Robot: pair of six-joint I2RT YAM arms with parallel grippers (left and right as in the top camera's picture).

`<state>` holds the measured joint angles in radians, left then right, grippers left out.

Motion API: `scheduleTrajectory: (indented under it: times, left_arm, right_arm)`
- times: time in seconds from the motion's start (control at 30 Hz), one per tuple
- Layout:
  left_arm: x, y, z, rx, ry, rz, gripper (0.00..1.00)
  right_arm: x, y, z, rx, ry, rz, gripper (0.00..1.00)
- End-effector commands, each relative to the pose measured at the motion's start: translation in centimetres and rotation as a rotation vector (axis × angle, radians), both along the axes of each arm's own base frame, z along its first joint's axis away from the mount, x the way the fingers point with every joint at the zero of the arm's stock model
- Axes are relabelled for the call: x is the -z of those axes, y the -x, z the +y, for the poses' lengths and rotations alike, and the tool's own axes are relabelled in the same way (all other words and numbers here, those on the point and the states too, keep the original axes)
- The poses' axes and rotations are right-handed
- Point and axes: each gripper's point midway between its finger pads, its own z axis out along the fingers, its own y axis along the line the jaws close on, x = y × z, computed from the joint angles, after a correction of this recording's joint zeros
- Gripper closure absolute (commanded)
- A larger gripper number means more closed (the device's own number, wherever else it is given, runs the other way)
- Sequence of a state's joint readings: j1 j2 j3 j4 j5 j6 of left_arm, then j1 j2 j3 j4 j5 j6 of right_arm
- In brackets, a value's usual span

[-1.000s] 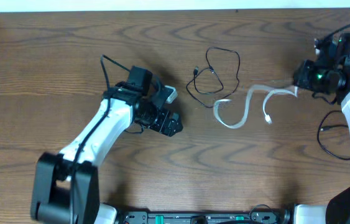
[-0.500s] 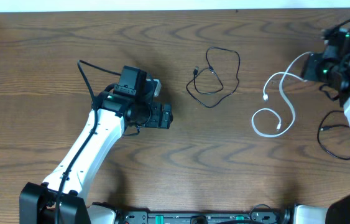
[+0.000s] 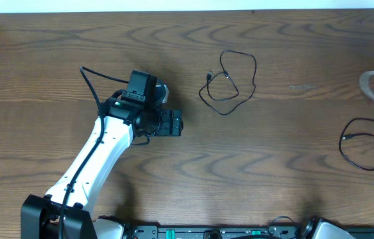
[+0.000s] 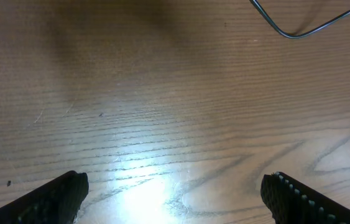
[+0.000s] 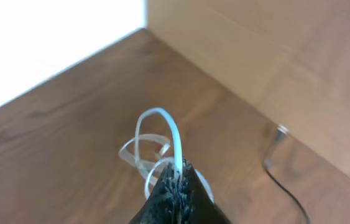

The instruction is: Untangle cables

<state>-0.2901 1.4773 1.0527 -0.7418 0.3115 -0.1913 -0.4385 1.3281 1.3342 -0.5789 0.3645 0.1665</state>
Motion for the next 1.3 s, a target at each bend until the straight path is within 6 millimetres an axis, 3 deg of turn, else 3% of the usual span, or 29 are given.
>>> scheduleTrajectory:
  times: [0.0, 0.1, 0.17, 0.37, 0.6, 0.77, 0.97, 1.17, 1.23, 1.27]
  left_arm:
    - [-0.1, 0.0, 0.1, -0.015, -0.006, 0.001, 0.07]
    - [-0.1, -0.1, 0.1, -0.015, -0.006, 0.001, 0.06]
    - [-0.1, -0.1, 0.1, -0.015, -0.006, 0.001, 0.05]
    - [-0.1, -0.1, 0.1, -0.015, -0.006, 0.001, 0.05]
    - [-0.1, -0.1, 0.1, -0.015, -0.006, 0.001, 0.05]
    - [-0.1, -0.1, 0.1, -0.015, -0.006, 0.001, 0.05]
    - [-0.1, 0.0, 0.1, -0.015, -0.006, 0.001, 0.05]
    - [-0.1, 0.0, 0.1, -0.015, -0.006, 0.001, 0.05]
    - [-0.1, 0.0, 0.1, -0.014, -0.006, 0.001, 0.05]
    - [-0.1, 0.0, 0.1, -0.015, -0.006, 0.002, 0.05]
  right_arm:
    - [0.5, 0.2, -1.1, 0.048, -0.037, -0.015, 0.99]
    - [1.5, -2.4, 1.8, -0.139, -0.158, -0.055, 0.62]
    - [2.0, -4.8, 5.6, -0.344, -0.284, -0.101, 0.59]
    - [4.4, -8.7, 15.1, -0.739, -0.517, -0.095, 0.62]
    - [11.5, -10.0, 24.8, -1.0, -0.562, 0.156, 0.57]
    - [16.7, -9.9, 30.3, -1.081, -0.63, 0.308, 0.62]
    - [22.7, -8.9, 34.4, -0.956, -0.81, 0.459, 0.62]
    - [27.0, -8.7, 37.2, -0.905, -0.88, 0.525, 0.64]
    - [27.9, -8.8, 38.0, -0.912, -0.881, 0.532, 0.75]
    - [28.0, -8.9, 38.4, -0.921, -0.878, 0.531, 0.91]
